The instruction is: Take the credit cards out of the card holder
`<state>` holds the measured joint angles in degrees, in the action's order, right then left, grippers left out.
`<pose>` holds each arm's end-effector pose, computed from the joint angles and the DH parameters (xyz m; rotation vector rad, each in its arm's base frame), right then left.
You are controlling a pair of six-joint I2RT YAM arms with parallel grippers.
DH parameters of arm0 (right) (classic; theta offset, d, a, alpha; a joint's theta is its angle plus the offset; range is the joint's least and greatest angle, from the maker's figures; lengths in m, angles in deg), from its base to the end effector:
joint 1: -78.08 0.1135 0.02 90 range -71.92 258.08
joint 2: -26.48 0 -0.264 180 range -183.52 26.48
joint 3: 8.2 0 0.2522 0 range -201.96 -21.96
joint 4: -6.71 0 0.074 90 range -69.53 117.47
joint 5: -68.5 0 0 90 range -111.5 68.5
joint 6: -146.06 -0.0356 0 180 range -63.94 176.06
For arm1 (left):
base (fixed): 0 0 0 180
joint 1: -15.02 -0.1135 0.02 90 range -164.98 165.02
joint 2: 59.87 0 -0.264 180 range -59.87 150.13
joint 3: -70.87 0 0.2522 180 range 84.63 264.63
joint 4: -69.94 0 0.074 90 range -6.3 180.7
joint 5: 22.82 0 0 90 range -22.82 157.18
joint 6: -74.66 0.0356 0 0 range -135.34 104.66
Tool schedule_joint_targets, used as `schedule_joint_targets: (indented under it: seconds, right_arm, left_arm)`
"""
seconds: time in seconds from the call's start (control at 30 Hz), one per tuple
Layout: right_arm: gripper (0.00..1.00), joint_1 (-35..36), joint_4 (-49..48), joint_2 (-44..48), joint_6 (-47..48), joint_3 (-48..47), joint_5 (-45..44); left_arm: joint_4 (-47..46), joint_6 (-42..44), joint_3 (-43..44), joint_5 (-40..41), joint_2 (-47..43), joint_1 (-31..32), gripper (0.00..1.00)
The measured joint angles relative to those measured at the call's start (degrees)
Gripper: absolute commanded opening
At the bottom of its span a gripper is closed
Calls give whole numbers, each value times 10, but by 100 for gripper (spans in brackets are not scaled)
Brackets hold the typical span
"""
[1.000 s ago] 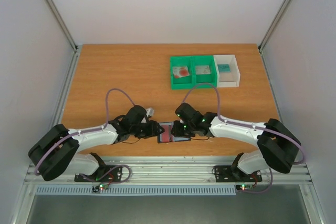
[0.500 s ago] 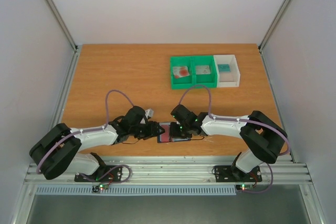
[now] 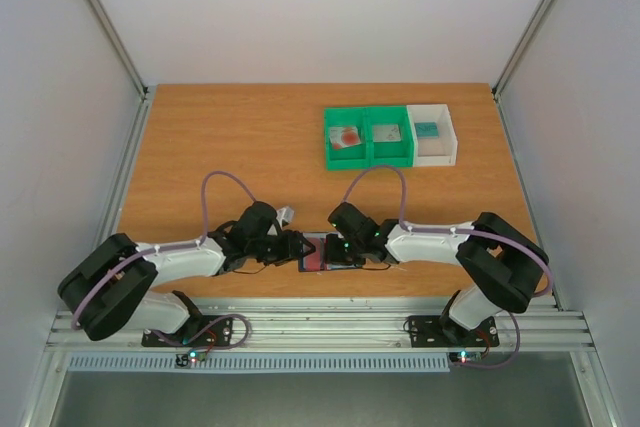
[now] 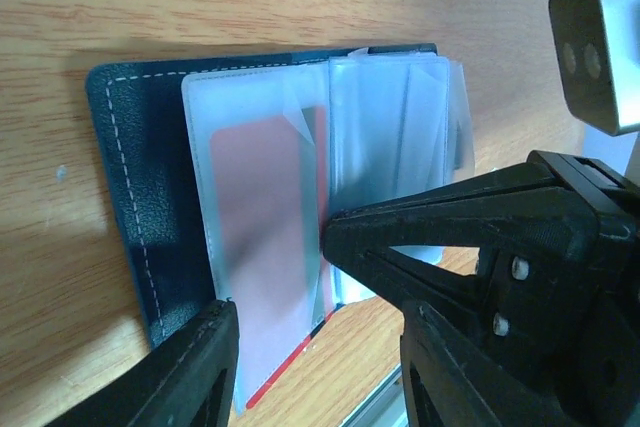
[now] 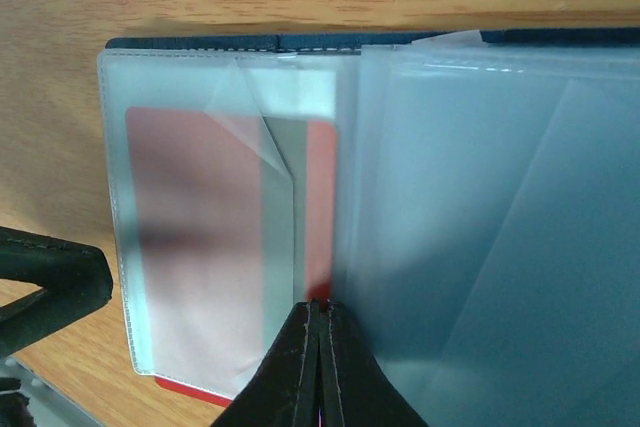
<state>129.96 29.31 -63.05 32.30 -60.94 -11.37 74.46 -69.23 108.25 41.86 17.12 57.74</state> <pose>0.1650 0.2205 0.1326 -0.7333 2.6532 0.6544 0.1594 -0.1680 0.1360 -0.0072 2.6648 -1.2345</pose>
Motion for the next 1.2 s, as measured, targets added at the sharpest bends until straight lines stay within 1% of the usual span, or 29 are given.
schedule_joint_targets:
  seconds: [0.2,0.27,0.43,0.53,0.63,1.0,1.07,1.2]
  right_arm:
    - [1,0,-18,6,-6,12,0]
    - [1,0,-22,7,-7,15,0]
    - [1,0,-33,9,-10,22,0]
    - [1,0,-38,10,-13,25,0]
    - [1,0,-40,11,-15,26,0]
    - [1,0,-40,11,-17,26,0]
    - [1,0,-40,11,-17,26,0]
    - [1,0,-41,11,-18,27,0]
  left_arm:
    - [-14,-6,0,-1,18,-3,34]
    - [-16,-9,0,-2,24,-3,33]
    - [-26,-12,0,-4,26,-4,32]
    - [-26,-12,0,-3,28,-4,38]
    - [-26,-10,0,-1,28,-4,42]
    - [3,4,0,16,27,-4,42]
    - [3,5,0,16,27,-4,41]
    - [3,6,0,16,27,-4,32]
